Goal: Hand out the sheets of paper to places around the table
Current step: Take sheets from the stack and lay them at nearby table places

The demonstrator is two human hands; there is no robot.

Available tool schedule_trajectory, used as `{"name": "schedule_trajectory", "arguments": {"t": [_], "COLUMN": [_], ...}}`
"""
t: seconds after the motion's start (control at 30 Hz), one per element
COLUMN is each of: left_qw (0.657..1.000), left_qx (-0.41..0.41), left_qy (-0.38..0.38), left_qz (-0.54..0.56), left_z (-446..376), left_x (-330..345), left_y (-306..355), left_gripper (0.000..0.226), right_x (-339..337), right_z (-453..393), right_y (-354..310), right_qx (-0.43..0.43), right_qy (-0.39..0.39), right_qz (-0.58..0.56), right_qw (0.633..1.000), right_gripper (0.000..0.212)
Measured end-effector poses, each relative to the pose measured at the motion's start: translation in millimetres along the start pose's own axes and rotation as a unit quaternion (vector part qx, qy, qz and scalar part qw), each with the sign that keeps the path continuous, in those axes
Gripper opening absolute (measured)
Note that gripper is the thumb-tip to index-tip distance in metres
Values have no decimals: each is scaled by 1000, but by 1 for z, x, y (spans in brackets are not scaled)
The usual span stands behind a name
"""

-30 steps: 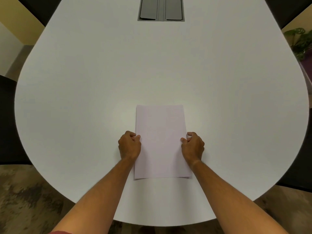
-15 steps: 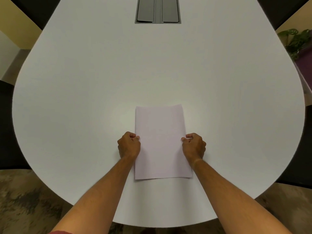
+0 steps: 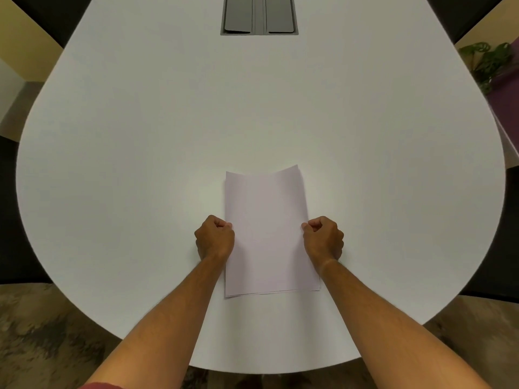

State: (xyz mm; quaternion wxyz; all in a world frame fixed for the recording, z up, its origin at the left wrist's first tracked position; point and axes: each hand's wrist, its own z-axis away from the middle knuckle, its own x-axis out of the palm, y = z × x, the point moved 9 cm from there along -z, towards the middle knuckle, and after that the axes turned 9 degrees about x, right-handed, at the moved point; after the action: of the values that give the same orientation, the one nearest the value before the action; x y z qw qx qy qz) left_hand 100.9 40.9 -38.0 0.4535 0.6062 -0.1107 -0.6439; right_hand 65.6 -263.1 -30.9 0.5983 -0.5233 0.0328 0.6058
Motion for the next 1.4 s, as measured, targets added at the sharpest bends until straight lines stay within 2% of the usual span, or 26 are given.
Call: {"name": "schedule_trajectory", "arguments": {"t": [0.3, 0.53, 0.8, 0.97, 1.4], "left_qw": [999, 999, 997, 993, 985], "left_qx": [38, 0, 1, 4, 42], "left_qy": [20, 14, -15, -39, -62], "left_qz": [-19, 31, 79, 114, 157], "left_z": [2, -3, -4, 3, 57], "left_x": [-6, -12, -22, -20, 12], "left_y": [5, -1, 11, 25, 100], "left_gripper": [12, 10, 5, 9, 12], "right_x": [0, 4, -8, -30, -127], "right_z": [9, 5, 12, 17, -5], "right_y": [-3, 0, 7, 12, 26], "right_qx": [-16, 7, 50, 67, 42], "right_qy": [32, -11, -44, -46, -29], "right_qz": [-17, -79, -150, -188, -248], "right_qw": [999, 997, 986, 979, 968], "right_gripper": [16, 15, 15, 13, 13]}}
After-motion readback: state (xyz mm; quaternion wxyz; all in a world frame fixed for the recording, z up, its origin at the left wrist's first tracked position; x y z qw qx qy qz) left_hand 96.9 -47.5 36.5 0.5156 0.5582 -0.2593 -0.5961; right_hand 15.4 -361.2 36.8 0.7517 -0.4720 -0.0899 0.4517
